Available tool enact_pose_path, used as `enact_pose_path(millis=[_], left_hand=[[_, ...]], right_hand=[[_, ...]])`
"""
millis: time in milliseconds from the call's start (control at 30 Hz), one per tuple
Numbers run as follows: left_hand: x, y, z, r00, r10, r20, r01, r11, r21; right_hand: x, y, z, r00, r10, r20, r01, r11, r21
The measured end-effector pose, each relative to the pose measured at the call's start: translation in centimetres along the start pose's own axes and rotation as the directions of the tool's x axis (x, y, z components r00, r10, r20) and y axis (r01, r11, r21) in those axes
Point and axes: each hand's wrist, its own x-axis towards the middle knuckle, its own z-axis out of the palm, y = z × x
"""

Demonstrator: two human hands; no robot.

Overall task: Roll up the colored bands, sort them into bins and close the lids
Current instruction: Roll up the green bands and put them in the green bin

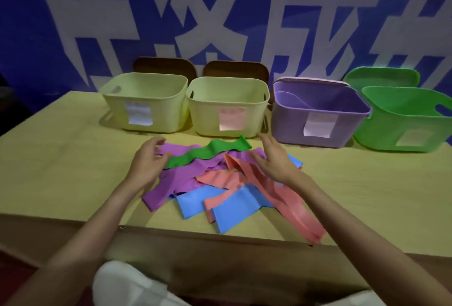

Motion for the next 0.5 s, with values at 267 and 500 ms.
enact_pose_path(millis=[267, 500], left_hand=[[-0.1, -3.4, -2.0, 0.954, -0.267, -0.139, 0.261, 0.963, -0.062], [0.3, -2.8, -0.6, 0.934, -0.353, -0.061, 0.357, 0.931, 0.082]], right_hand=[[5.8, 0.2, 2.6, 0.965, 0.260, 0.023, -0.260, 0.965, 0.002], [7.4, -0.3, 2.5, 0.933, 0.358, -0.044, -0.360, 0.921, -0.146]])
